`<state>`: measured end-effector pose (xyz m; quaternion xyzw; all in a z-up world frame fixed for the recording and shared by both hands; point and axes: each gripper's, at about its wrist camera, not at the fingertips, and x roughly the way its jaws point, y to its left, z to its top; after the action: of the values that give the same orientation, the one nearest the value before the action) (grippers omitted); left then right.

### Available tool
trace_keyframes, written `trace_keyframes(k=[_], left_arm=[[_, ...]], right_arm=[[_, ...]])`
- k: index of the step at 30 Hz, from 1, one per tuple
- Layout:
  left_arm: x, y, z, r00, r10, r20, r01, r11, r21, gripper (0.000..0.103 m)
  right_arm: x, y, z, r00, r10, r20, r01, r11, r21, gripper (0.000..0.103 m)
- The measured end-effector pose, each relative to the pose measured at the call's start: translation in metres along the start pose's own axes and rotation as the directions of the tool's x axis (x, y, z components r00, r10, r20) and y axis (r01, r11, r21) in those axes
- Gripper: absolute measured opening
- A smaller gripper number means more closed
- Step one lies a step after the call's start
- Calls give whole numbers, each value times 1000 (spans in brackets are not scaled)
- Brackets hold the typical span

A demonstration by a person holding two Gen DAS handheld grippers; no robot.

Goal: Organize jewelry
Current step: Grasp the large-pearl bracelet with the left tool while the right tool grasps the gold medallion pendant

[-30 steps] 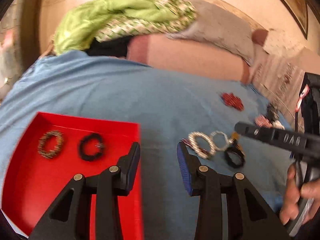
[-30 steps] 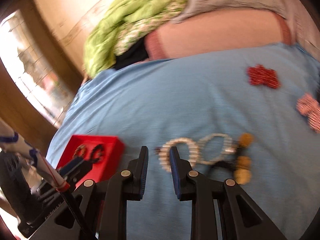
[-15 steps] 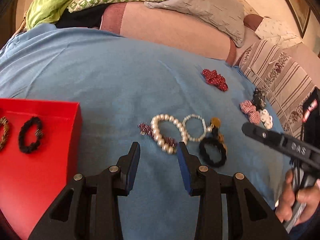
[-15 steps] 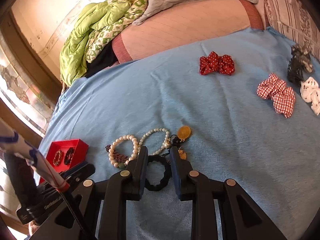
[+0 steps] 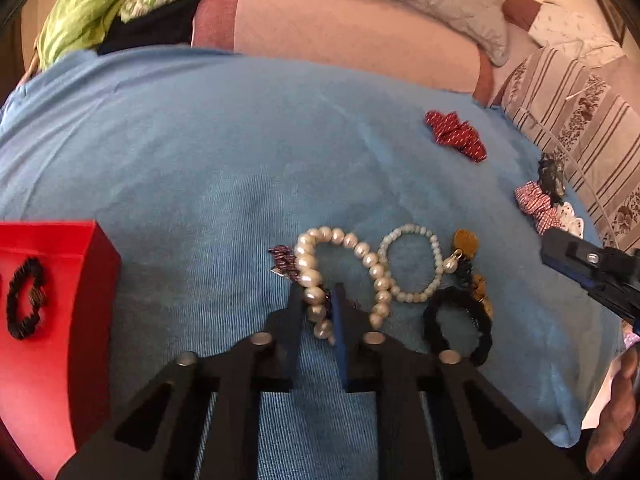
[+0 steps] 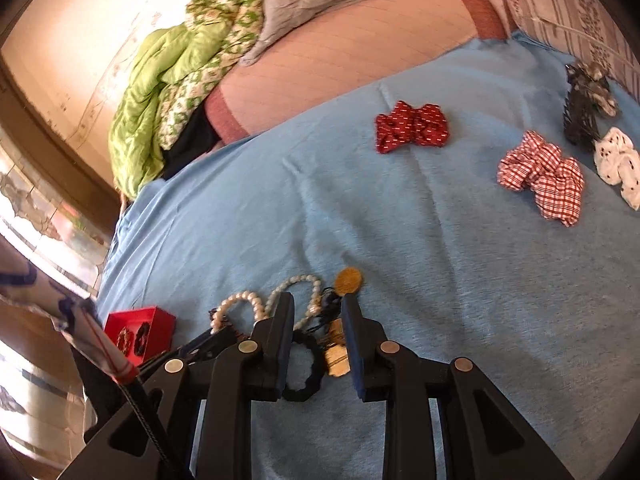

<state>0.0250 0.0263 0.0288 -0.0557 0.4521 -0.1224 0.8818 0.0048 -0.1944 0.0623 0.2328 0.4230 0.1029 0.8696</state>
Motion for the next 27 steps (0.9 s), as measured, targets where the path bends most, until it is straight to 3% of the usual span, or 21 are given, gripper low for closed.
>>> trace_keyframes(k=[2,5,7,10,14,19,21,23,24,27], left_arm=[[-20,-1,4,995,-65,78,65,998,5,10],[-50,-6,6,980,-60,192,47,996,74,10],[-69,-4,6,962,-83,261,62,994,89,10],[-90,3,6,942,-78,326,48,994,101,10],[-93,11,9,944,-61,325,36,996,83,10],[-93,15,8,946,-51,320,29,997,71,10],[-91,19,8,950,-49,307,31,997,64,10],[-90,22,7,953,-44,299,27,998,60,10],[-89,23,7,954,-42,297,25,998,59,10],[-90,26,5,955,-35,296,21,999,51,10]], right_arm=[[3,-6,4,1000,-13,-3,13,1000,16,27],[7,-15,9,1000,-28,-5,28,999,41,28],[13,-21,12,999,-29,-22,31,997,64,39],[24,-20,13,999,-25,-45,28,997,74,39],[50,-13,13,994,-31,-106,39,997,74,39],[75,-6,15,984,-115,-135,121,992,37,40],[84,4,15,978,-163,-126,161,987,-28,42],[89,16,13,971,-214,-110,201,973,-112,39],[92,21,11,965,-243,-100,225,961,-160,27],[85,20,14,973,-212,-89,198,970,-144,26]])
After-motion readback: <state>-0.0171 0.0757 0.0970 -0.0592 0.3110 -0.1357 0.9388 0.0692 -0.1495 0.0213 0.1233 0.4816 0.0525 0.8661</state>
